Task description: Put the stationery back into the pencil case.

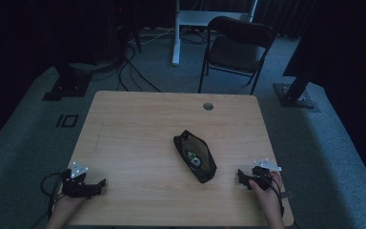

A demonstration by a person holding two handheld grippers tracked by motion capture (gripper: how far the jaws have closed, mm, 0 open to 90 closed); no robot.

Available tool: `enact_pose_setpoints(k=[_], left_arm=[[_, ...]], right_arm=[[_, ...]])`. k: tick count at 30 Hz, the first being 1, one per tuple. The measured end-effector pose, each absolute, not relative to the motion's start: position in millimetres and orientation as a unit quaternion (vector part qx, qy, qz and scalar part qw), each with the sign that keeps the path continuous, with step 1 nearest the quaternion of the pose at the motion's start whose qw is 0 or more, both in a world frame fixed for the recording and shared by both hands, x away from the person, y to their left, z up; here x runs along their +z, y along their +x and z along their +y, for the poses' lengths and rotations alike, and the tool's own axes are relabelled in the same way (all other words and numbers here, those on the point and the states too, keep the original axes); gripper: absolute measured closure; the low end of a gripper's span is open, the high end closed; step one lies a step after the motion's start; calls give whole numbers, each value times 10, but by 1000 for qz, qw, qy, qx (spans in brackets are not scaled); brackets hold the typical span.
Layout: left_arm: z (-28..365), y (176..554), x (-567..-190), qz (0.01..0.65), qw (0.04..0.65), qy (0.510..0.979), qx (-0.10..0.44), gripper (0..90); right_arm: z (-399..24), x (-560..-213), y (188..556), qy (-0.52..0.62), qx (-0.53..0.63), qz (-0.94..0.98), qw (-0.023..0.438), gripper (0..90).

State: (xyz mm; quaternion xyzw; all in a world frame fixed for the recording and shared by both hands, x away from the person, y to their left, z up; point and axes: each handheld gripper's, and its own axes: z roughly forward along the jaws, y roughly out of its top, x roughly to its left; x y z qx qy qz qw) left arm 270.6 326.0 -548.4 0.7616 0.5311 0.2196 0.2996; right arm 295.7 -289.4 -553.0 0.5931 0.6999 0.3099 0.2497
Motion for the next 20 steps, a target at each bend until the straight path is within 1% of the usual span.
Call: enact_pose_setpoints(k=[20], left_arm=[[3260, 2706, -5484, 531, 300, 762, 220, 8]], right_arm=[[-2894, -5533, 2944, 594, 308, 699, 250, 117]])
